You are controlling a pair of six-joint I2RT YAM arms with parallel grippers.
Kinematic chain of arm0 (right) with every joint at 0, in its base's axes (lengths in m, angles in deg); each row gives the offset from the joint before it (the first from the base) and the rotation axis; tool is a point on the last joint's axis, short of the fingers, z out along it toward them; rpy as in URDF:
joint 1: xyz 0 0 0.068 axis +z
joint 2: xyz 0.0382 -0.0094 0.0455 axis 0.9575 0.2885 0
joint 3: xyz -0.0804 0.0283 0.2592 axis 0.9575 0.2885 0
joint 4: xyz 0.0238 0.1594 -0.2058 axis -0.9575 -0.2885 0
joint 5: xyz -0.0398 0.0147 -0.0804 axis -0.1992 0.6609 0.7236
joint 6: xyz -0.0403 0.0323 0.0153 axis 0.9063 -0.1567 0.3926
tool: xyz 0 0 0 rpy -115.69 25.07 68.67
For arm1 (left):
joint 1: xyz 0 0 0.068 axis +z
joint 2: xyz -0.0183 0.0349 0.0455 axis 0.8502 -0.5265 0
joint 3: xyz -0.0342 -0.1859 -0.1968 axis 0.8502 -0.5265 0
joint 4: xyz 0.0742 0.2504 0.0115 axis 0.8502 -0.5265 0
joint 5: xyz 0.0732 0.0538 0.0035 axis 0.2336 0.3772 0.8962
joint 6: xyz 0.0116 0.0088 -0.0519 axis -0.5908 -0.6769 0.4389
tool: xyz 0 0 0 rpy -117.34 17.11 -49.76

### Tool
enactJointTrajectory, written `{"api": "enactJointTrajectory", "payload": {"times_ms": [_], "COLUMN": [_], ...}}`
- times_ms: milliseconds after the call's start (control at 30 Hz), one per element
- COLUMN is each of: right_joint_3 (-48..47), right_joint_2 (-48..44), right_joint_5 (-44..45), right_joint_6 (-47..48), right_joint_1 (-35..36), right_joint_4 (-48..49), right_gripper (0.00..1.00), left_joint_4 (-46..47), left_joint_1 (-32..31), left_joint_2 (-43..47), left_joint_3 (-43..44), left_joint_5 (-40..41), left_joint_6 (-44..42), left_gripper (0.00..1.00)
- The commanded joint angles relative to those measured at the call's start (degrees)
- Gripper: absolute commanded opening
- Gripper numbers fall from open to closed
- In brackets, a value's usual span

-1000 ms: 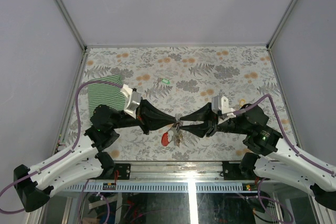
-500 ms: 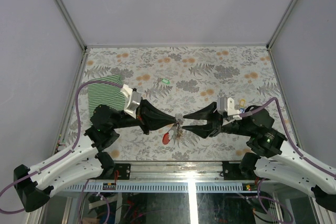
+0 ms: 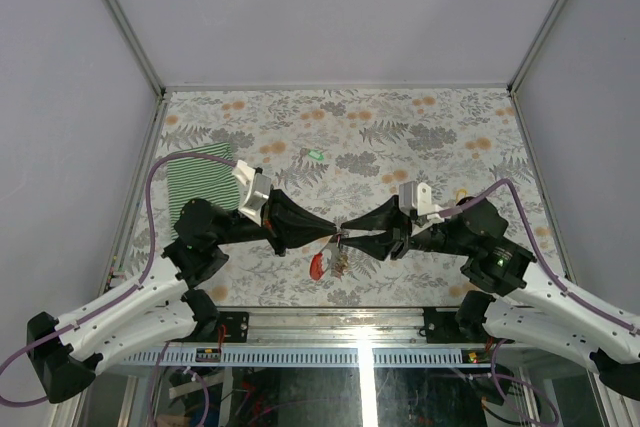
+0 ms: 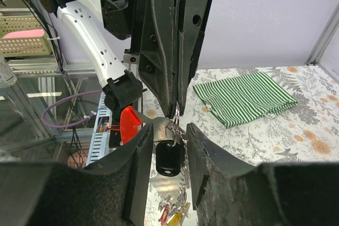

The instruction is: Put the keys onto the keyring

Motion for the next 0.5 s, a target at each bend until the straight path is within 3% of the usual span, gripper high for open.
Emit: {"api": "enactJointTrajectory", "payload": {"times_ms": [0,467], "right_joint_3": [-1.37,-1.39], "right_joint_2": [0.42,1.63], "right_joint_5": [-1.57,-2.23], "right_joint_6": [-0.58,-1.48], "right_joint_1": [0.3,0.3], "right_joint_4": [3.92,4.36], "right_gripper": [0.36,0.23], "left_joint_4": [3.18,3.24], "left_joint_1": [-0.18,-0.18], "left_joint_2": [0.42,0.29], "left_joint_3": [2.57,2.66], "left_joint_5": [0.07,0.33], "left_joint_6": [-0.32,-0.26], "left_gripper": [0.0,0.0]}}
